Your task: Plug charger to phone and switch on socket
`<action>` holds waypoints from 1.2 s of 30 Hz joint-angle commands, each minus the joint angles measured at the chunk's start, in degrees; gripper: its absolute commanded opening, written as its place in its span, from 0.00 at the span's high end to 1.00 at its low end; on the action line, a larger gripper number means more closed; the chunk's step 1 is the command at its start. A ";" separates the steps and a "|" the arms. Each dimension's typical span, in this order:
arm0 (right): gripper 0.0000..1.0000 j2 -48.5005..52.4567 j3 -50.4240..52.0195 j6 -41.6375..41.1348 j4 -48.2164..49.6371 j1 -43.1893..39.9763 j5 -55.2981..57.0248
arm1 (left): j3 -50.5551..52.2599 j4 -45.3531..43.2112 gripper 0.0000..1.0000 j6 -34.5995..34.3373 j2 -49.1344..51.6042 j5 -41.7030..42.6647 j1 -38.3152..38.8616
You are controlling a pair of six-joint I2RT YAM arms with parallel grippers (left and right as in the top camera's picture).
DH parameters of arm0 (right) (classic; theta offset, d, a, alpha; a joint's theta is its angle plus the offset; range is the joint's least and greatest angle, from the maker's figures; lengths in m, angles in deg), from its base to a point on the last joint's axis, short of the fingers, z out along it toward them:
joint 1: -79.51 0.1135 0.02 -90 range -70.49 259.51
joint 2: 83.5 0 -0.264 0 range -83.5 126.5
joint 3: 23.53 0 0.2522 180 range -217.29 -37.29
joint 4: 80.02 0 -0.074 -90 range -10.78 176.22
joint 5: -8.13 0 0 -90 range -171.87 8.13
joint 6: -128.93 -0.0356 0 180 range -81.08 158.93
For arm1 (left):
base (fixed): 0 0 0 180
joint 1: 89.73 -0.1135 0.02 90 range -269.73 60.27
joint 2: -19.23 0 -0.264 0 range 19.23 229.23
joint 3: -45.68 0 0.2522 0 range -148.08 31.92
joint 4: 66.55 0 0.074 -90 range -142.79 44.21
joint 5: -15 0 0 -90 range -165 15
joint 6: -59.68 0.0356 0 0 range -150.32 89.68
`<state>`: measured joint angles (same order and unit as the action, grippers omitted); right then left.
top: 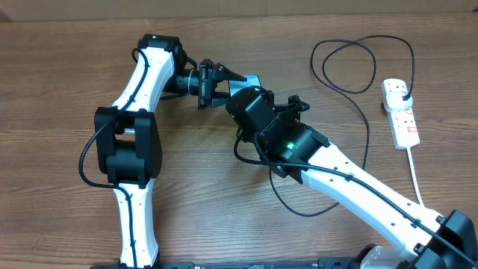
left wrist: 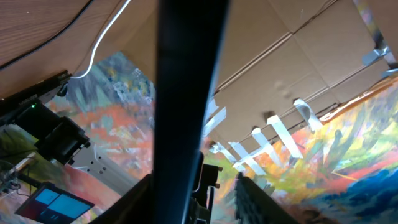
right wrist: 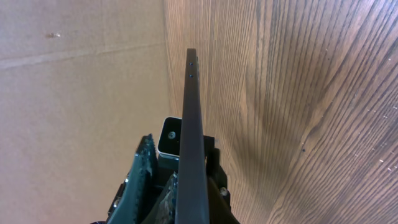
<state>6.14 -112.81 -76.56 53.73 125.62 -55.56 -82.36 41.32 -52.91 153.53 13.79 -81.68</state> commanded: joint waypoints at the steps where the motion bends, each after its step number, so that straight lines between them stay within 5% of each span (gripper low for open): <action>1: 0.95 -0.35 -1.46 -0.46 0.94 -0.20 0.55 | -1.33 0.13 0.65 -0.79 0.26 1.22 0.22; 10: 0.95 -0.35 -1.46 -0.46 1.01 -0.20 -0.28 | -1.33 0.13 0.67 -0.79 0.26 1.20 0.22; 22: 0.91 -0.35 -1.46 0.26 1.16 -0.20 -1.16 | -1.33 0.15 0.87 -0.79 0.26 1.03 0.22; 25: 0.76 -0.35 -1.46 0.48 1.14 -0.20 -1.18 | -1.33 0.15 0.93 -0.79 0.26 1.01 0.22; 31: 0.28 -0.37 -1.49 8.74 2.47 -0.20 -1.11 | -1.33 0.09 0.96 -0.66 0.26 0.63 0.22; 36: 0.07 -2.08 -1.49 18.80 2.49 -0.81 -2.91 | -1.33 -3.91 0.96 2.62 0.26 0.61 0.20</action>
<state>6.12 -112.84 -67.33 55.91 125.29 -57.07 -82.36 39.94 -52.73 153.53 12.41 -81.57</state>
